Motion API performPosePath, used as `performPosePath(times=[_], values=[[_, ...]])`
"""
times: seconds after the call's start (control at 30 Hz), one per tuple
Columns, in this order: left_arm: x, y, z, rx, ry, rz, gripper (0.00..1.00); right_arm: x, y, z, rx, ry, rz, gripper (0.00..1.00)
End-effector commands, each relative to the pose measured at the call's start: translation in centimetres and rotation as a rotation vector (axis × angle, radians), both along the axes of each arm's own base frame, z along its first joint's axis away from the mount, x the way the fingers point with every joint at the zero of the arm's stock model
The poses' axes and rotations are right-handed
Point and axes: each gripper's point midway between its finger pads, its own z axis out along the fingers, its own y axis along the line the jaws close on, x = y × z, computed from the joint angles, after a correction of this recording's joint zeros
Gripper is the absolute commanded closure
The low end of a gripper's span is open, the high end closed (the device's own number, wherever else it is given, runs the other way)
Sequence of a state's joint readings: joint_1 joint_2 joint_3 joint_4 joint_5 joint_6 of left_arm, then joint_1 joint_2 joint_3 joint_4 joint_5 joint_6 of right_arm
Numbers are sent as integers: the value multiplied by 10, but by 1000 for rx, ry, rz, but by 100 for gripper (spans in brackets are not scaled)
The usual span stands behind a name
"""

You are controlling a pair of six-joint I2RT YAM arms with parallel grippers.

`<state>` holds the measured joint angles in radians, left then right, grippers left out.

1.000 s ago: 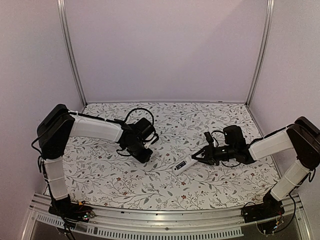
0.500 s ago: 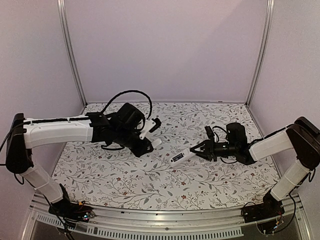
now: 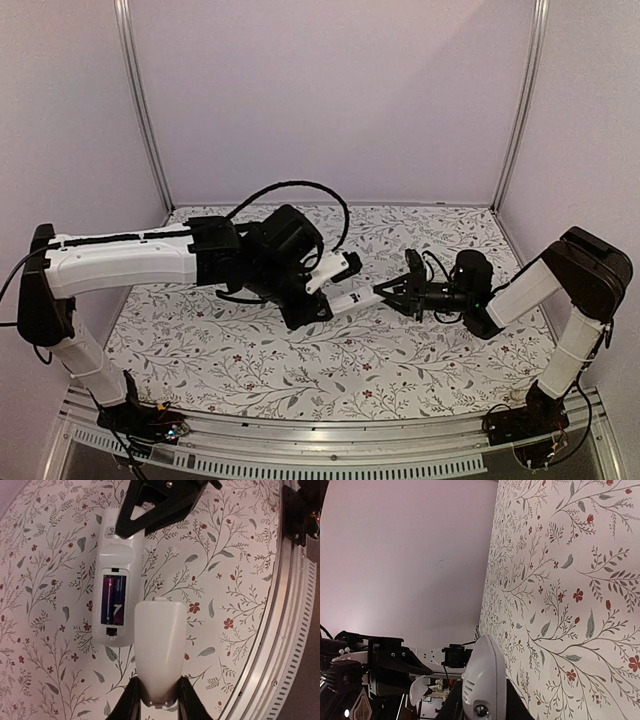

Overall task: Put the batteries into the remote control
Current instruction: Load the battery cover onto the remote control without the battery cover.

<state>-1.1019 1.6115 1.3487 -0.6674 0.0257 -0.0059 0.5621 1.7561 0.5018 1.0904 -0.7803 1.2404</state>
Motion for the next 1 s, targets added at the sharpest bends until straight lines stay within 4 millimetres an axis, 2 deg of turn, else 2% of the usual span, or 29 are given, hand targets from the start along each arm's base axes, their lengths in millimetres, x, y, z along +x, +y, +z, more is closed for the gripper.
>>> performPosePath(times=[0.0, 0.43, 0.7, 0.97], values=[[-6, 8, -21, 155, -13, -56, 95, -8, 4, 13, 41, -32, 35, 100], [8, 19, -28, 369, -169, -87, 95, -23, 2, 12, -70, -64, 69, 100], [13, 13, -25, 379, -195, -81, 95, -36, 19, 13, -72, -59, 91, 100], [10, 8, -33, 379, -169, -85, 94, -37, 26, 18, -66, -68, 90, 100]])
